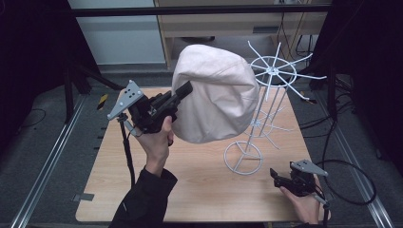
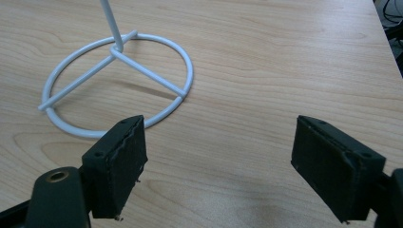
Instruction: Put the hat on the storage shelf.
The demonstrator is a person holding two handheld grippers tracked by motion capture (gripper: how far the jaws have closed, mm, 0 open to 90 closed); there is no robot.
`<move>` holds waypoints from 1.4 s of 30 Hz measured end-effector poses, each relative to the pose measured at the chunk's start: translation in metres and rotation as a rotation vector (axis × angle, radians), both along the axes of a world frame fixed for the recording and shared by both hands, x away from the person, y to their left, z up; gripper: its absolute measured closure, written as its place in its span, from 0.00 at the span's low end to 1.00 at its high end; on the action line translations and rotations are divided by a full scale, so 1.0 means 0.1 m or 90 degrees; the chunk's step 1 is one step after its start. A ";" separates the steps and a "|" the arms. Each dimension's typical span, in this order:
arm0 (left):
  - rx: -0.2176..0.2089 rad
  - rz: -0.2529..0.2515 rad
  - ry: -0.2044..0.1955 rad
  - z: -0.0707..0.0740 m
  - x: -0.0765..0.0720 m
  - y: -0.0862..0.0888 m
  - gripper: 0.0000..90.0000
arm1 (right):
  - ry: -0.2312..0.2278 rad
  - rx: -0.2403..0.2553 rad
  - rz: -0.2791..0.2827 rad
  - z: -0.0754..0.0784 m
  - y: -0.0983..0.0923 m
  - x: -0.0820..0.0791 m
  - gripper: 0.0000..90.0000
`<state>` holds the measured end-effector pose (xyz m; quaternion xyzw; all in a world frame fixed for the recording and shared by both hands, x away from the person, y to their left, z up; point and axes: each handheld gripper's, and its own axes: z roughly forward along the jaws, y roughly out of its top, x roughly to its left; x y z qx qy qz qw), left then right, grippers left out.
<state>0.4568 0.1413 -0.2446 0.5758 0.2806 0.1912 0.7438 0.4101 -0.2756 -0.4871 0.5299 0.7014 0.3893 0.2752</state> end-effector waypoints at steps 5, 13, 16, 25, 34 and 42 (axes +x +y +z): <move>-0.002 -0.004 0.020 -0.09 0.06 0.04 0.98 | 0.001 -0.001 0.001 0.00 0.00 0.00 0.21; 0.022 -0.007 0.035 -0.17 0.10 0.05 0.97 | 0.002 -0.001 0.001 0.00 0.00 0.00 0.21; 0.033 -0.007 0.040 -0.19 0.11 0.04 0.96 | 0.002 -0.001 0.003 0.00 0.01 0.00 0.21; 0.085 -0.010 0.059 -0.34 0.15 -0.04 0.96 | 0.007 0.003 0.001 0.00 0.01 0.00 0.21; 0.112 -0.011 0.065 -0.42 0.16 -0.08 0.95 | 0.006 0.000 0.002 0.00 0.01 0.00 0.21; 0.144 -0.017 0.072 -0.50 0.18 -0.14 0.93 | 0.005 -0.003 0.004 -0.01 0.01 0.00 0.21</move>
